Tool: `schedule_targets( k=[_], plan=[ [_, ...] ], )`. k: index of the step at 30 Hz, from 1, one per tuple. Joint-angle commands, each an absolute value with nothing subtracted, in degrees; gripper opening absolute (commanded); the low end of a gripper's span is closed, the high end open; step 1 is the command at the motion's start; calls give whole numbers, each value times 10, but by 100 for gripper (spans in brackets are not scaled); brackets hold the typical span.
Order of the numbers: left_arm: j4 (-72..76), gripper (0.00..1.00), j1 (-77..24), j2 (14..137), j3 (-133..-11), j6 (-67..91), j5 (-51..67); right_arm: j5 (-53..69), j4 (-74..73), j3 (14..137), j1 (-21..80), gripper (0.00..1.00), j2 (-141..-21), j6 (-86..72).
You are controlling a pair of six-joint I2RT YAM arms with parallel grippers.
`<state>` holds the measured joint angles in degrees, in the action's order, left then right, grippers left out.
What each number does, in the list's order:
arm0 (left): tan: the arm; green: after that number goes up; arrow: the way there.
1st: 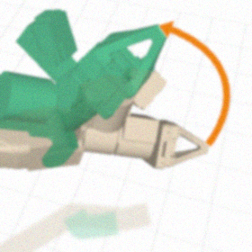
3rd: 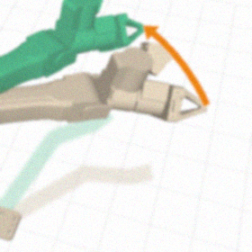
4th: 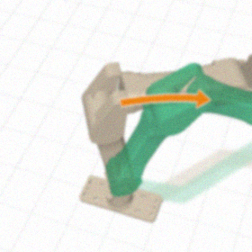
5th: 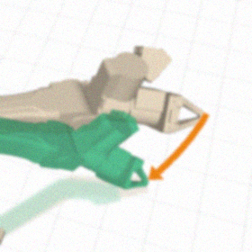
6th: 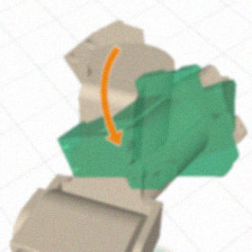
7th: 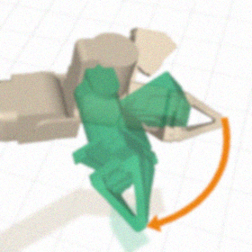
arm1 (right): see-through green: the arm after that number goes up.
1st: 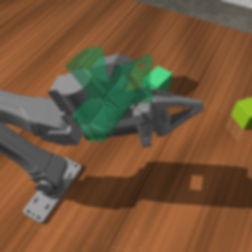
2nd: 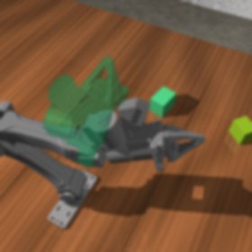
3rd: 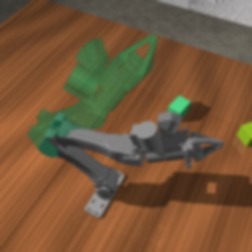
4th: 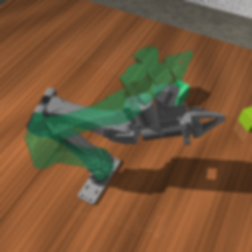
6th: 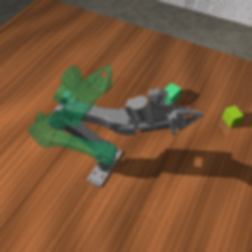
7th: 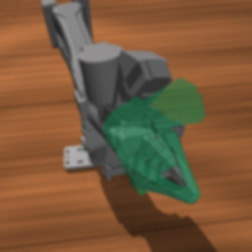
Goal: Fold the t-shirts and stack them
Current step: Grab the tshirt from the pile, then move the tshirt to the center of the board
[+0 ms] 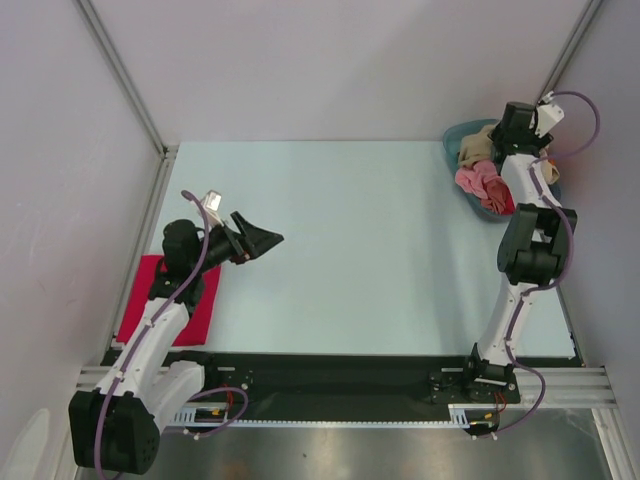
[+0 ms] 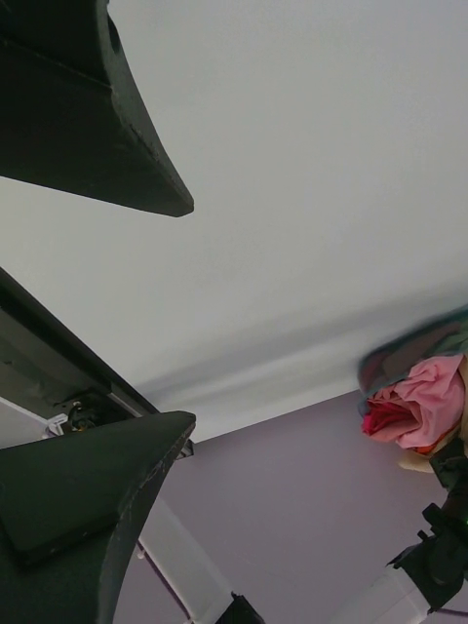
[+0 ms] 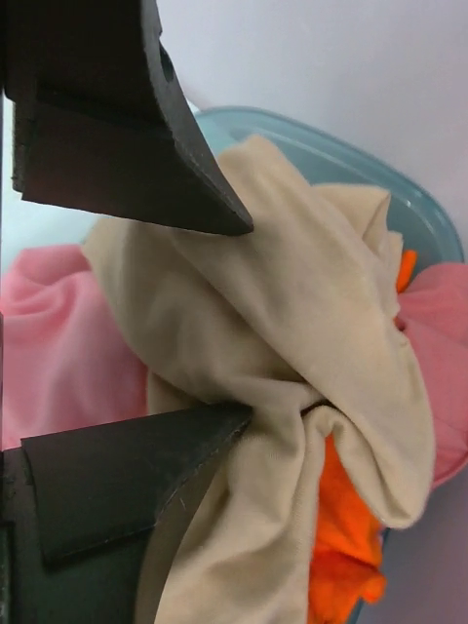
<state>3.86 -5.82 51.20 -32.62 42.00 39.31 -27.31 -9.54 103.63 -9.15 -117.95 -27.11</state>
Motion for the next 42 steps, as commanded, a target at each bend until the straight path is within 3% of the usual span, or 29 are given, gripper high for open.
schedule_targets(
  k=[1,4,5,6,8,9,16,19,25,29,35,42],
  plan=[
    [20,87,-57,501,-346,404,389,-305,-72,1091,-80,74,-1228,-247],
    [4,87,-58,490,-352,396,379,-305,-59,1146,-77,54,-1260,-215],
    [-15,88,-58,483,-354,394,374,-303,-74,1181,-77,29,-1278,-213],
    [-20,88,-58,477,-356,394,372,-307,-81,1198,-77,17,-1282,-213],
    [-35,88,-58,468,-362,391,368,-327,-91,1215,-74,2,-1270,-208],
    [-40,88,-58,457,-363,390,365,-342,-92,1225,-72,0,-1260,-207],
    [-83,88,-58,412,-362,393,369,-434,-112,1320,-41,0,-1176,-139],
    [-104,91,-58,402,-360,401,365,-456,-55,1322,-23,0,-1125,-86],
    [-110,98,-58,399,-350,443,388,-401,-38,1389,-2,0,-1063,-102],
    [-94,98,-57,385,-348,480,403,-374,-40,1382,82,0,-992,-90],
    [-113,98,-57,357,-366,485,405,-350,-16,1188,236,0,-867,-49],
    [-114,98,-56,350,-370,497,409,-253,-62,856,335,0,-673,-101]
  ],
)
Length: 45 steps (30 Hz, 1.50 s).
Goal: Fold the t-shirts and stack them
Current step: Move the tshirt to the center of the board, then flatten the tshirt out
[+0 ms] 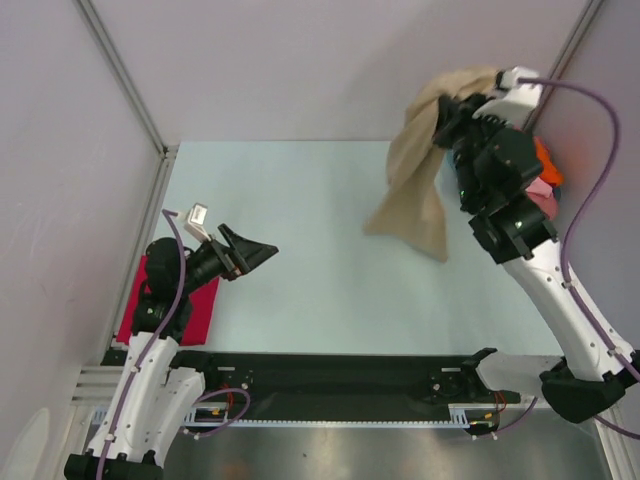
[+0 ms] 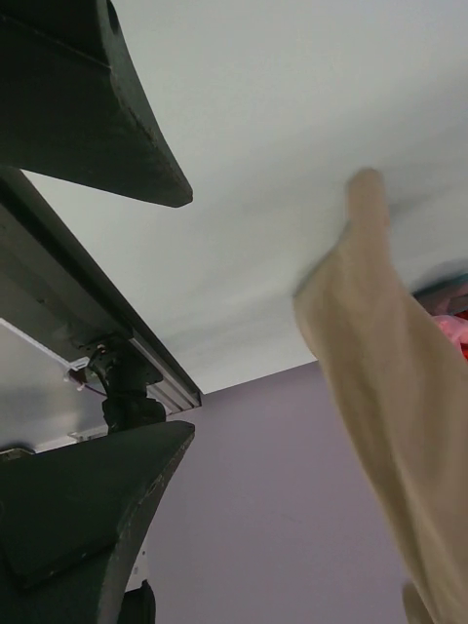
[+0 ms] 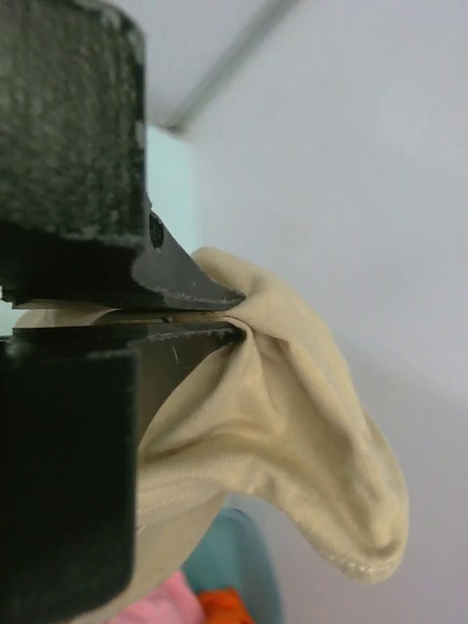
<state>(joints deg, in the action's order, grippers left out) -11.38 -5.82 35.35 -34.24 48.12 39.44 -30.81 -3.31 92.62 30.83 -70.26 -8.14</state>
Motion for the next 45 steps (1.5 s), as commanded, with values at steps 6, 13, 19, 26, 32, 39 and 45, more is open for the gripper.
schedule_targets(
  k=[6,13,19,26,32,39,45],
  plan=[
    [-110,97,-59,368,-411,469,418,14,-135,633,338,21,-553,-168],
    [-111,93,-165,417,-425,453,348,363,-39,373,361,46,-544,-335],
    [-112,93,-305,506,-419,427,228,179,-212,353,369,66,-538,-294],
    [-121,100,-367,708,-500,385,136,116,-200,398,242,80,-578,-275],
    [-171,96,-366,872,-634,327,66,155,-148,447,176,80,-718,-266],
    [-175,81,-367,980,-693,308,73,179,-96,487,149,70,-830,-277],
    [-138,58,-367,996,-676,320,142,239,-47,491,146,60,-902,-294]
  ],
)
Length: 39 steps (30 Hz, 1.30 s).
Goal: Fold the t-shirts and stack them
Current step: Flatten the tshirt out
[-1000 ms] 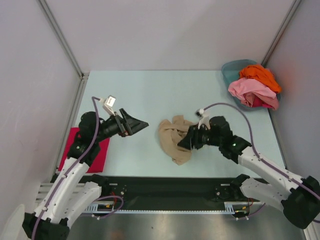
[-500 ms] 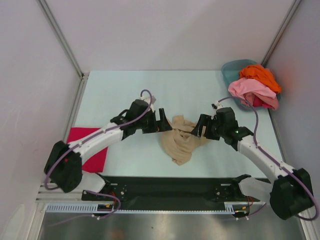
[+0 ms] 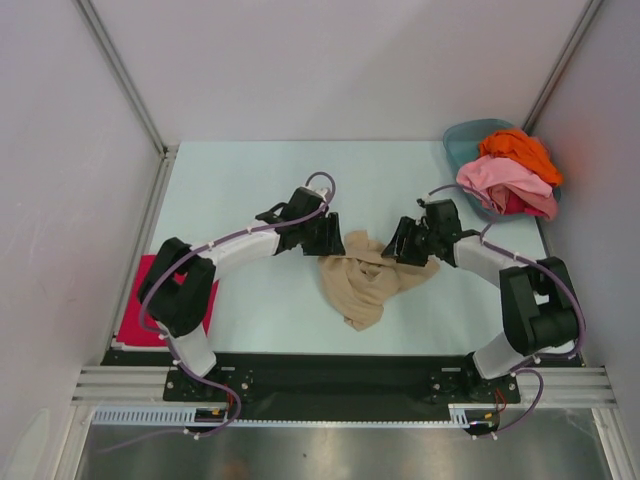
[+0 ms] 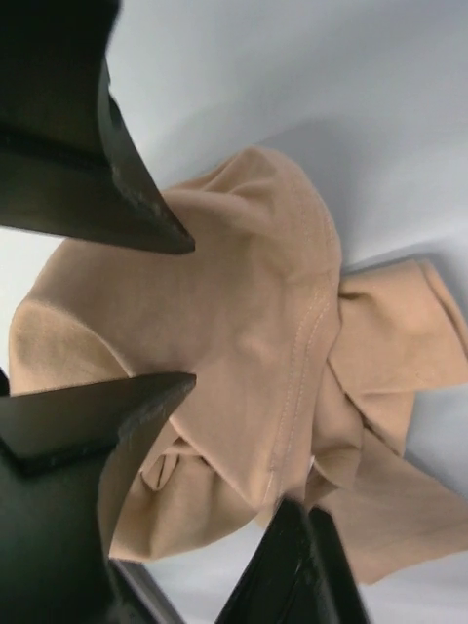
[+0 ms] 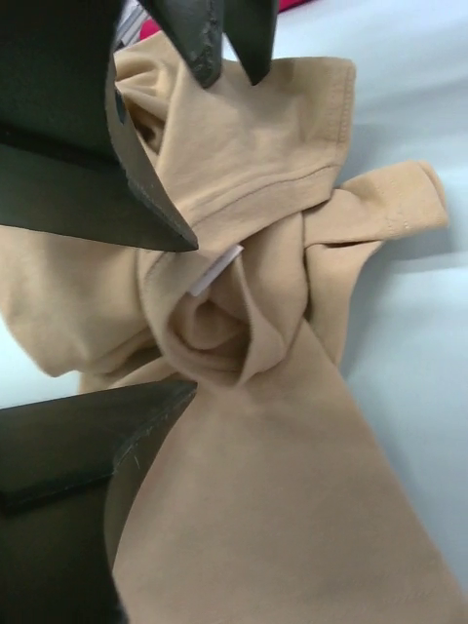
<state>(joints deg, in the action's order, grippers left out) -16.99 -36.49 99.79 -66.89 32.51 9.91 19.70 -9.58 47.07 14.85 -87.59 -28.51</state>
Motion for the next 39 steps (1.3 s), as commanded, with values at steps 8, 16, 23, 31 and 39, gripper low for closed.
schedule_targets(
  k=[8,16,23,31,39],
  plan=[
    [-103,22,-368,975,-668,337,213,289,-8,500,135,20,-931,-313],
    [-124,0,-367,912,-784,337,243,248,-42,603,110,0,-797,-297],
    [-121,0,-368,805,-885,307,239,179,-76,757,73,0,-686,-238],
    [-42,0,-388,751,-1008,326,375,117,-33,936,41,0,-587,-186],
    [-67,0,-400,709,-1052,334,335,161,61,991,42,0,-605,-241]
  ],
)
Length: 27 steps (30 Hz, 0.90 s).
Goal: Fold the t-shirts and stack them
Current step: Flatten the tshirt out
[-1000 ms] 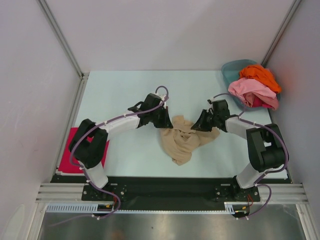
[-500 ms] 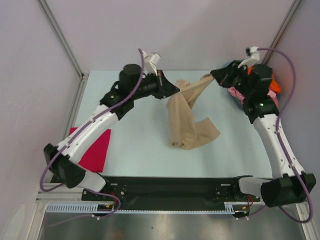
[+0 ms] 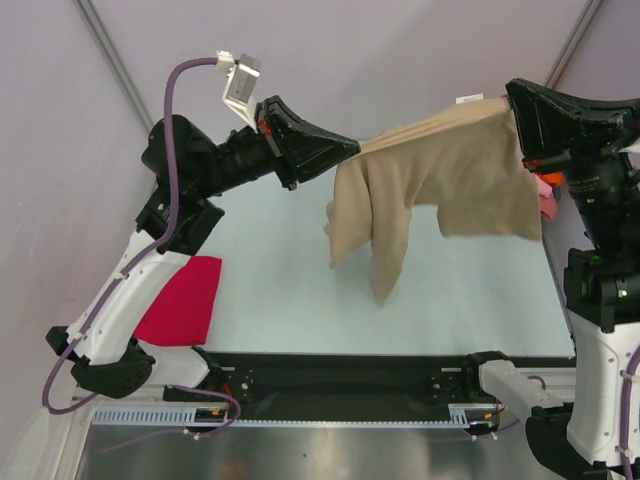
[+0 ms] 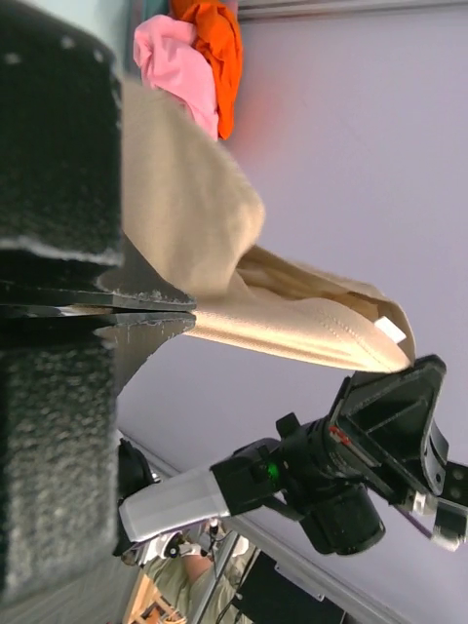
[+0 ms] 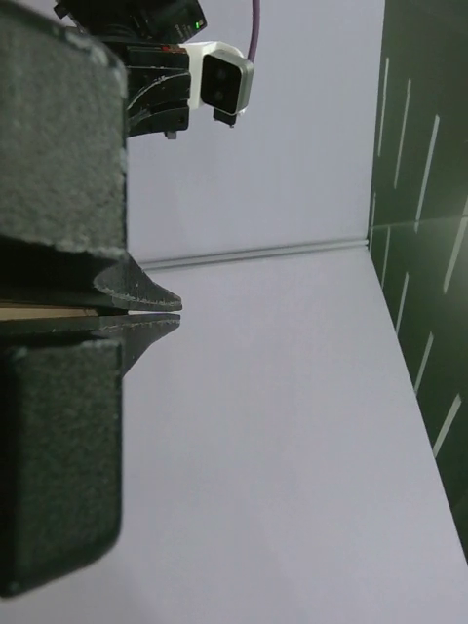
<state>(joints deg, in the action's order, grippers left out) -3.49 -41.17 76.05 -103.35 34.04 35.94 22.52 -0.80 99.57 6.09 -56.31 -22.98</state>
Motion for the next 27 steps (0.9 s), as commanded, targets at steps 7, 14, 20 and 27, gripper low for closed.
schedule_targets(
  k=[7,14,20,27],
  plan=[
    [-190,0,-399,658,-1060,222,66,210,268,919,54,0,-694,-373],
    [-246,0,-399,657,-1144,96,-97,221,356,1050,146,0,-859,-410],
    [-232,0,-399,654,-1257,40,-120,223,368,1229,177,0,-999,-471],
    [-200,0,-399,628,-1152,72,-41,214,324,1145,125,0,-952,-479]
  ],
)
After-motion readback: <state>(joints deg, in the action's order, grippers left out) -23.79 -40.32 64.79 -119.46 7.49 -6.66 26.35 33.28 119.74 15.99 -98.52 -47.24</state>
